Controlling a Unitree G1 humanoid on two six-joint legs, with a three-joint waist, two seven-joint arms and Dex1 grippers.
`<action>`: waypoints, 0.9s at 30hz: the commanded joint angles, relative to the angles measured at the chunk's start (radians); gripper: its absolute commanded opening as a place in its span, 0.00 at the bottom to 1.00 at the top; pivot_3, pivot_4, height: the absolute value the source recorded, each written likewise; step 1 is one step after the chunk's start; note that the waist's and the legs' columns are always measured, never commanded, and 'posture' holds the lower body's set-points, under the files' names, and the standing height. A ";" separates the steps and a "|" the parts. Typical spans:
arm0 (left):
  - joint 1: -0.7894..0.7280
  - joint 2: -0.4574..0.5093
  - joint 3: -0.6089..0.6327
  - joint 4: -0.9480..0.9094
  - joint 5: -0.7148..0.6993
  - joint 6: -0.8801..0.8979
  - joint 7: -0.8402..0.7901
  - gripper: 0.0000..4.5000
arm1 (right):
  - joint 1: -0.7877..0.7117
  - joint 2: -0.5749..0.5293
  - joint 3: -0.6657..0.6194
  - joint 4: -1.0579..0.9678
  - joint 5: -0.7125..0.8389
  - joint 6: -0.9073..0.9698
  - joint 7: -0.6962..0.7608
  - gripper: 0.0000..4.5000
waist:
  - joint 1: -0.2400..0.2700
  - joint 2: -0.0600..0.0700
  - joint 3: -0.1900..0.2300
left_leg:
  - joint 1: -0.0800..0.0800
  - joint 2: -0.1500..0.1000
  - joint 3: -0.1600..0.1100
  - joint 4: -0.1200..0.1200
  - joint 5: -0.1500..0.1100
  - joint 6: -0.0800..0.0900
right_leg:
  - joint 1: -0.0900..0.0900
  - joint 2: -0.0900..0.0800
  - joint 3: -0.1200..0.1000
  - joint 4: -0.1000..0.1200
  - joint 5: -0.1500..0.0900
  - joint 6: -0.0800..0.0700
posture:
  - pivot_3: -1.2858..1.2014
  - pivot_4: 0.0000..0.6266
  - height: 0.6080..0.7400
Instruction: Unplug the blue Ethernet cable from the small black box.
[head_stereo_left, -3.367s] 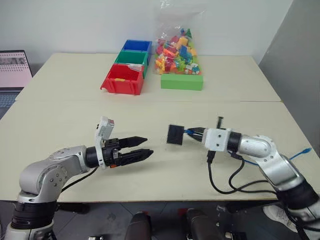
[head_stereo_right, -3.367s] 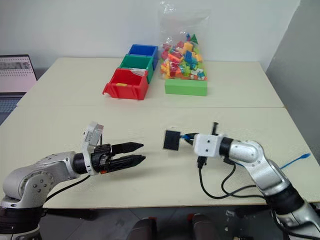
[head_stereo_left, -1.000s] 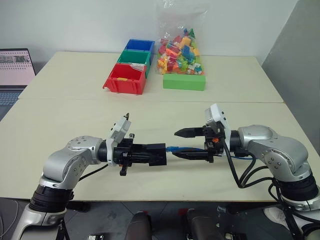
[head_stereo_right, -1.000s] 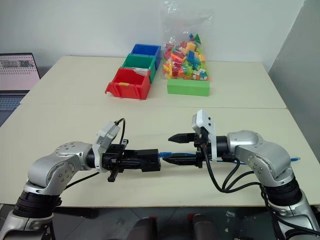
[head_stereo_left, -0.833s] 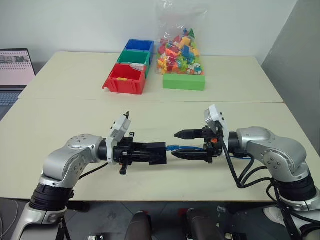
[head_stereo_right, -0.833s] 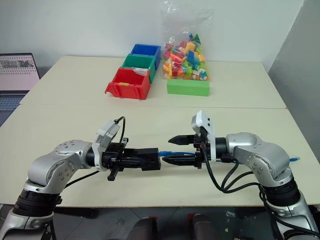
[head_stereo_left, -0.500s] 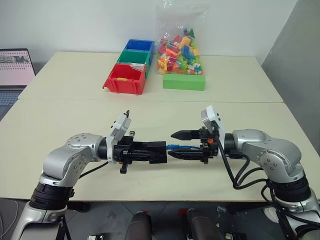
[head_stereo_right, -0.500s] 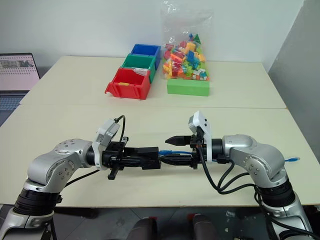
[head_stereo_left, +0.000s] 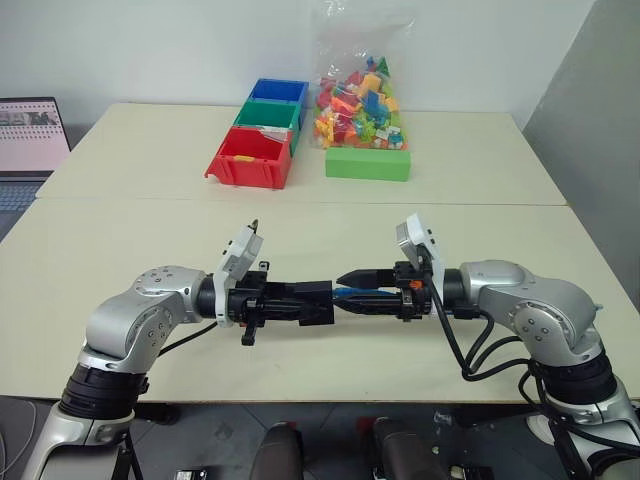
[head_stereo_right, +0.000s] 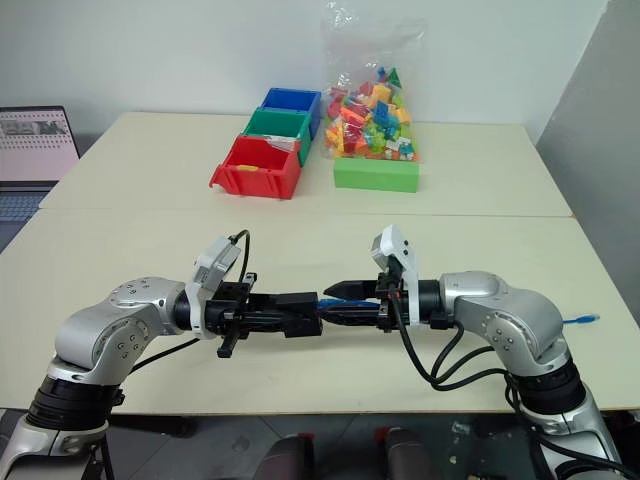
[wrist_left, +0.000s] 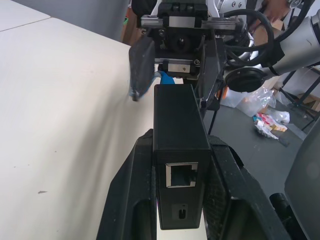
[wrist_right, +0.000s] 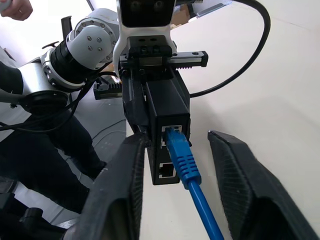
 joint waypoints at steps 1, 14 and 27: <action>-0.018 0.004 0.019 -0.027 -0.013 -0.002 -0.002 0.18 | -0.021 -0.009 0.003 -0.026 0.000 -0.007 0.013 0.21 | 0.000 0.000 0.000 | 0.000 0.000 0.000 0.000 0.000 0.000 | 0.000 0.000 0.000 0.000 0.000 0.000 | 0.52 0.24 1.00; 0.002 0.016 0.010 -0.050 -0.014 -0.001 -0.037 0.18 | -0.041 -0.036 -0.003 -0.005 0.030 0.024 0.057 0.01 | 0.000 0.000 0.000 | 0.000 0.000 0.000 0.000 0.000 0.000 | 0.000 0.000 0.000 0.000 0.000 0.000 | 0.52 0.24 1.00; 0.115 0.047 0.154 -0.033 -0.008 -0.013 0.063 0.18 | 0.057 -0.114 -0.063 0.105 -0.074 -0.071 0.053 0.01 | -0.002 0.000 0.000 | 0.000 0.000 0.000 -0.001 0.000 0.000 | -0.001 0.000 0.001 -0.001 0.000 0.000 | 0.52 0.24 1.00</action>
